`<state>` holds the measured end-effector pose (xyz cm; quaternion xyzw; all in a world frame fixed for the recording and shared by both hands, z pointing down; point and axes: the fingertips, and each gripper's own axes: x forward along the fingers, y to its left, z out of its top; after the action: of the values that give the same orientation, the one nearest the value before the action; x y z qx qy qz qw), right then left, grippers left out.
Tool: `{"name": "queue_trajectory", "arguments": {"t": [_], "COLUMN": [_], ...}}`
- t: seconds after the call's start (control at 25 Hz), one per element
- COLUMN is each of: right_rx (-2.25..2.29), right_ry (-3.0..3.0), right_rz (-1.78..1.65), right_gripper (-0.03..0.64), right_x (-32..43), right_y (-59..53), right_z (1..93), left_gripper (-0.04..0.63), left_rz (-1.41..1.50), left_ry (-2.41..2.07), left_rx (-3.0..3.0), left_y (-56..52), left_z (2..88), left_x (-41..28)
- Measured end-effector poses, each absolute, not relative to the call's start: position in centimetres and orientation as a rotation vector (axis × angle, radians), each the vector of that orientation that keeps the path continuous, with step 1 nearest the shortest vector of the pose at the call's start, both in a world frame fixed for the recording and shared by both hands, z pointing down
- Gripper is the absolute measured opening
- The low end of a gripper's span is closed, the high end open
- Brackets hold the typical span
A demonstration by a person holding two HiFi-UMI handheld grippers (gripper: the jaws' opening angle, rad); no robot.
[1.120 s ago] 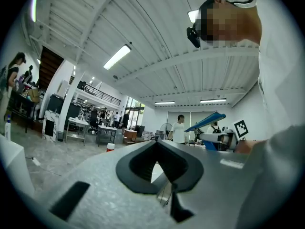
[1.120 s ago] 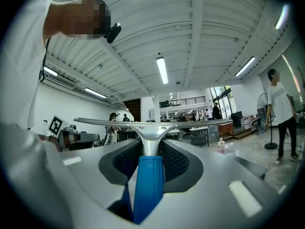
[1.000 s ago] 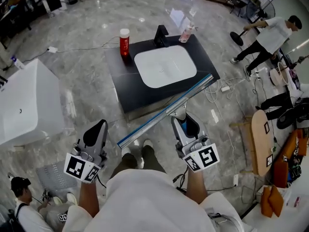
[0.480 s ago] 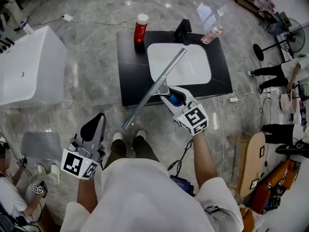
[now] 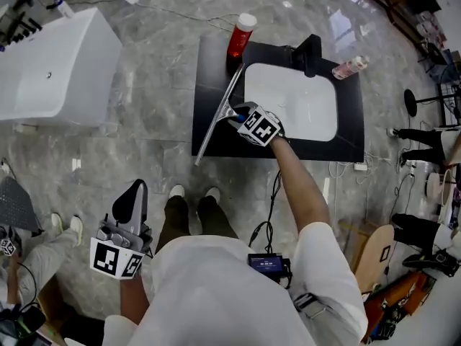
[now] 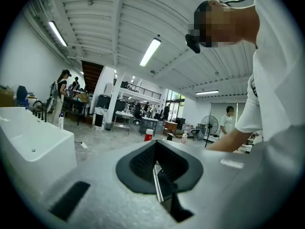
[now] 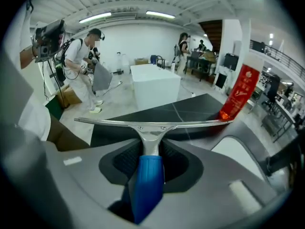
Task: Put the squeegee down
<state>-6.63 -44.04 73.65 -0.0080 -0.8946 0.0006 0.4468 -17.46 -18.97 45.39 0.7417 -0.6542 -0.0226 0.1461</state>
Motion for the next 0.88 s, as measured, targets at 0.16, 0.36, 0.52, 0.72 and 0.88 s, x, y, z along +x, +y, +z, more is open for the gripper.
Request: {"name": "queue_trajectory", "arguments": {"t": [0.16, 0.36, 0.52, 0.72, 0.88], "right_rx": [-0.079, -0.059, -0.028, 0.077, 0.209], "right_ry": [-2.113, -2.098, -2.102, -2.158, -2.303], "right_rz": [0.044, 0.089, 0.077, 0.035, -0.004], "right_gripper": [0.138, 0.143, 0.146, 0.208, 0.215], "right_x": [-7.3, -7.3, -7.3, -7.0, -7.0], "right_y": [-44.5, -44.5, -44.5, -45.0, -45.2], "right_z": [76.7, 77.7, 77.4, 76.5, 73.0], "left_gripper": [-0.002, -0.002, -0.002, -0.002, -0.002], "left_rz": [-0.06, -0.061, -0.06, -0.067, -0.069], "left_ry": [-1.921, -1.917, -1.884, -1.839, -1.796], "left_rx": [2.104, 2.119, 2.15, 2.174, 2.202], "left_y": [-18.4, -18.8, -19.4, -20.4, -21.5], "left_z": [45.2, 44.8, 44.7, 45.1, 45.3], "left_x": [-17.8, -17.9, -17.5, -17.0, -16.6]}}
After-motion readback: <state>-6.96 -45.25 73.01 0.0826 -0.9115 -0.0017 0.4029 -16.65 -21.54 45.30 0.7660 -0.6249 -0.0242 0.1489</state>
